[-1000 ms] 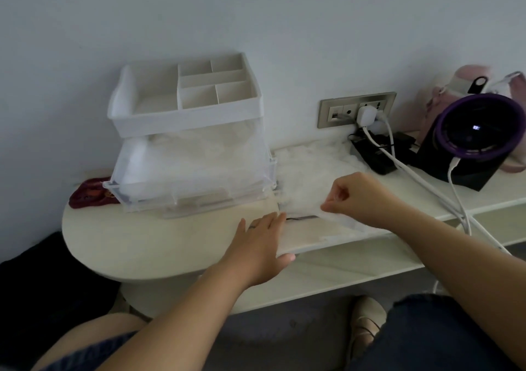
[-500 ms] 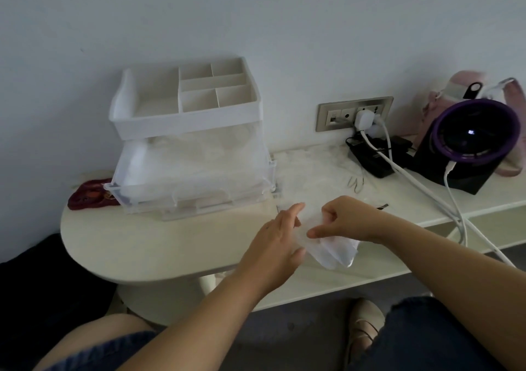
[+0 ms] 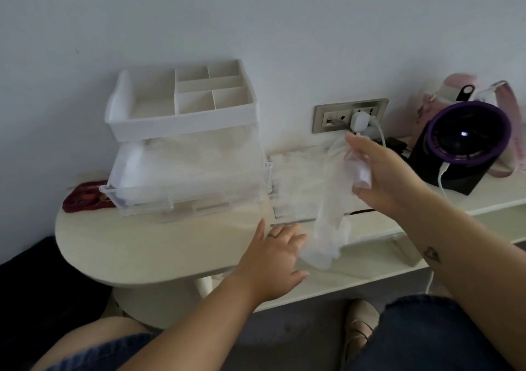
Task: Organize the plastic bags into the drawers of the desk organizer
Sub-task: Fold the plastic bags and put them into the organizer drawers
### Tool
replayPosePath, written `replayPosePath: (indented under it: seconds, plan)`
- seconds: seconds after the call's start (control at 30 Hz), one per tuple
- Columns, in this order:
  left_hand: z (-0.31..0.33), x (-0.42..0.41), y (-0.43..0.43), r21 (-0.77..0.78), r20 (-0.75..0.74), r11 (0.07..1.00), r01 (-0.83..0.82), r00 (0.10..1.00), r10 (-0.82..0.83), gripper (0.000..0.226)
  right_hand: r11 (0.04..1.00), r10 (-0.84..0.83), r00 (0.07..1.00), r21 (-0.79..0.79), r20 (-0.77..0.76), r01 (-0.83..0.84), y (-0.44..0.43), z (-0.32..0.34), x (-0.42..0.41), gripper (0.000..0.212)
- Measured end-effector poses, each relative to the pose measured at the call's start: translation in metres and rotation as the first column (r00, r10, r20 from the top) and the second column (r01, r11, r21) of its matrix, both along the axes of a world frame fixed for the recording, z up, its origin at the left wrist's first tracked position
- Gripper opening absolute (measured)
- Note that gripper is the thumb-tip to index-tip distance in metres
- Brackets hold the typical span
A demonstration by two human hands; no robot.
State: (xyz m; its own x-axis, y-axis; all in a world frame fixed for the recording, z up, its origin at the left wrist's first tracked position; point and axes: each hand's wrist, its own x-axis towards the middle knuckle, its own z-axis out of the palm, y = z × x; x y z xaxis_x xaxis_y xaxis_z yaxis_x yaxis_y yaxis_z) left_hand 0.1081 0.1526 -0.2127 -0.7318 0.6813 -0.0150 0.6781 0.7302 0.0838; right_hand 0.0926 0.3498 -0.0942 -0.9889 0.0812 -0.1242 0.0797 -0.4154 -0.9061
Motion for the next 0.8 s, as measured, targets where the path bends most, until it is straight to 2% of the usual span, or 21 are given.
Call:
replayPosePath:
  seconds: [0.07,0.17,0.27,0.33,0.4,0.47,0.57,0.63,0.7,0.8]
  plan:
    - [0.015,0.003,-0.004,0.031,0.029,0.999,0.012,0.999,-0.013,0.069,0.996,-0.04,0.998,-0.084,-0.047,0.036,-0.006,0.019,0.004,0.013]
    - [0.057,0.012,-0.018,0.243,0.214,0.969,-0.049,0.977,-0.004,0.059,0.995,-0.025,0.986,-0.095,-0.168,0.009,-0.026,0.047,0.005,0.034]
    - [0.108,0.023,-0.044,0.539,0.337,0.827,-0.162,0.941,-0.035,0.032,0.999,0.03,0.955,-0.023,-0.294,-0.038,-0.053,0.07,-0.001,0.022]
    - [0.135,0.028,-0.064,0.693,0.263,0.697,-0.185,0.965,-0.005,0.024,0.997,0.054,0.938,0.076,-0.342,-0.03,-0.072,0.08,-0.007,0.022]
    - [0.149,0.028,-0.086,0.794,0.094,0.587,-0.158,0.986,0.137,0.021,0.987,0.073,0.928,0.163,-0.364,-0.013,-0.097,0.087,-0.015,0.023]
    - [0.151,0.021,-0.105,0.826,-0.029,0.542,-0.153,0.95,0.311,0.014,0.964,0.087,0.926,0.267,-0.368,0.016,-0.121,0.09,-0.024,0.025]
    - [0.141,0.01,-0.134,0.764,-0.134,0.606,-0.222,0.864,0.486,0.029,0.89,0.133,0.926,0.453,-0.354,0.045,-0.16,0.085,-0.039,0.027]
    - [0.133,0.005,-0.147,0.669,-0.183,0.695,-0.266,0.846,0.5,0.04,0.821,0.166,0.92,0.567,-0.356,0.071,-0.18,0.078,-0.046,0.031]
    - [0.128,0.002,-0.157,0.581,-0.223,0.758,-0.296,0.838,0.498,0.041,0.75,0.218,0.913,0.658,-0.345,0.07,-0.197,0.07,-0.053,0.034]
    - [0.126,0.0,-0.163,0.593,-0.236,0.742,-0.313,0.813,0.532,0.039,0.638,0.279,0.909,0.767,-0.309,0.065,-0.211,0.06,-0.059,0.04]
